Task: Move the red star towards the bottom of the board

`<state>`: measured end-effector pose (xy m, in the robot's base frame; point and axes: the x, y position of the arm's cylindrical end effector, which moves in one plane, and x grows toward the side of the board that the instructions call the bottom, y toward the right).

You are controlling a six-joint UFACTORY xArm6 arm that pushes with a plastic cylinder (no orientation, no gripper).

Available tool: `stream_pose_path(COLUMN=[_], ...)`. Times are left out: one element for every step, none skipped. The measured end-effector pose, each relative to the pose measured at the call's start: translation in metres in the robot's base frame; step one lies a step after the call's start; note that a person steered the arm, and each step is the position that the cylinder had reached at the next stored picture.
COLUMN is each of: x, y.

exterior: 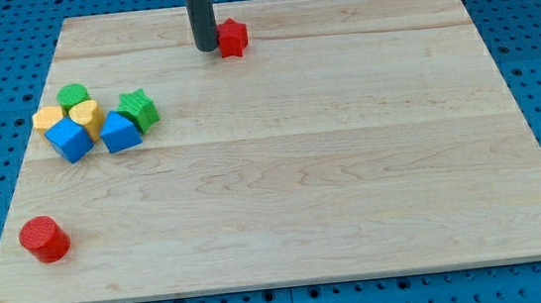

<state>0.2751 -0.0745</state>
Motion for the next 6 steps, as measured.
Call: stream_pose_path(x=[-0.029,-0.059,-0.056,0.0,0.047,0.047], y=[-0.011,-0.008,0.019,0.023,0.023,0.003])
